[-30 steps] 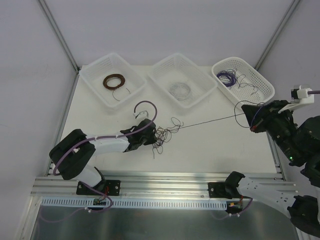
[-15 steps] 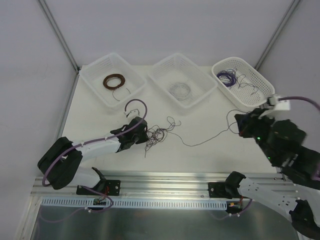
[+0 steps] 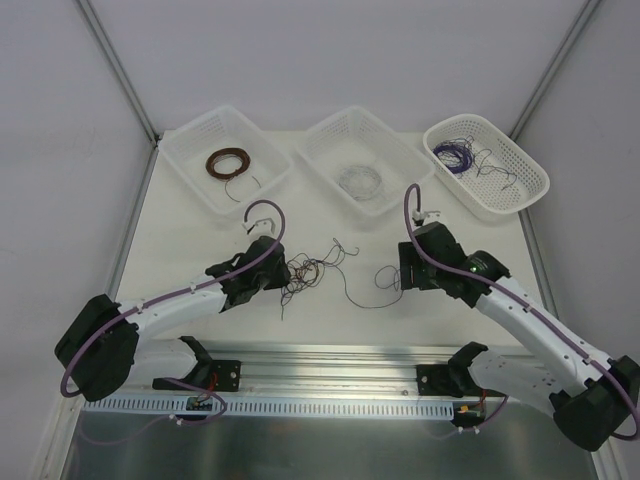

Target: Untangle the cables

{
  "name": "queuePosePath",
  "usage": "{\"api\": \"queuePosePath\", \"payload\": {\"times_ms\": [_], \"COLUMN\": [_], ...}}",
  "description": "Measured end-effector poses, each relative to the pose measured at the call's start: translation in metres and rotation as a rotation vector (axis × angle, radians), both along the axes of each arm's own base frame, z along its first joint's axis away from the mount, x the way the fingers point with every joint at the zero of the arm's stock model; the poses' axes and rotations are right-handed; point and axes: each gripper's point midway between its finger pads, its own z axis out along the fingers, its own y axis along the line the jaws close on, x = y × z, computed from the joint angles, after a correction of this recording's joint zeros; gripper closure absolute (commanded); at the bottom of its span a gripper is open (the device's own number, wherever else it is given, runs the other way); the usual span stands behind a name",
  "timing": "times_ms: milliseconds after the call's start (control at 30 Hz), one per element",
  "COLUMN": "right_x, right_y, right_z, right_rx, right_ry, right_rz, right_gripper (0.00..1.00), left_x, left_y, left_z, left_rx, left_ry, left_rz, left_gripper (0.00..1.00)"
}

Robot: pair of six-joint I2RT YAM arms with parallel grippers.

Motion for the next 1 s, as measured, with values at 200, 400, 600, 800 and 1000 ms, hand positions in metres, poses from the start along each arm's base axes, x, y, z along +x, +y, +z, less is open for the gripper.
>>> {"api": "queuePosePath", "payload": {"times_ms": [200,400,600,800,1000], "right_x": [0.013,0.022,0.03,0.045,0.055], "right_y": [0.062,0.116,0.157,0.172,0.175], "right_z": [-0.011,-0.057,-0.087,-0.1,-0.119], "right_rx": [0.14,0.163,0.177,0.166,0.087], "right_ry": [0.045,0.161,0.194,0.173,0.162], "right_rz": [0.237,0.378,0.465,0.464,0.426], "right_gripper": [0.32,0.37,0.38,0.38,0.46], "left_x": [-0.004,-0.008,-0.007,0.0,0.009], "left_y": [-0.003,-0.007,-0.011,-0.018,-0.031], "left_z": [-0.001,0.008,0.024,0.015,-0.005], "left_rx": [0.002,-0.016,-0.043,-0.005,0.026], "left_ry": [0.015,0.004,-0.035,0.002,0.077], "left_rz": [-0.036,-0.08,-0.109,-0.12,-0.12], "left_gripper": [0.58,0.22,0.02,0.04,0.07]}}
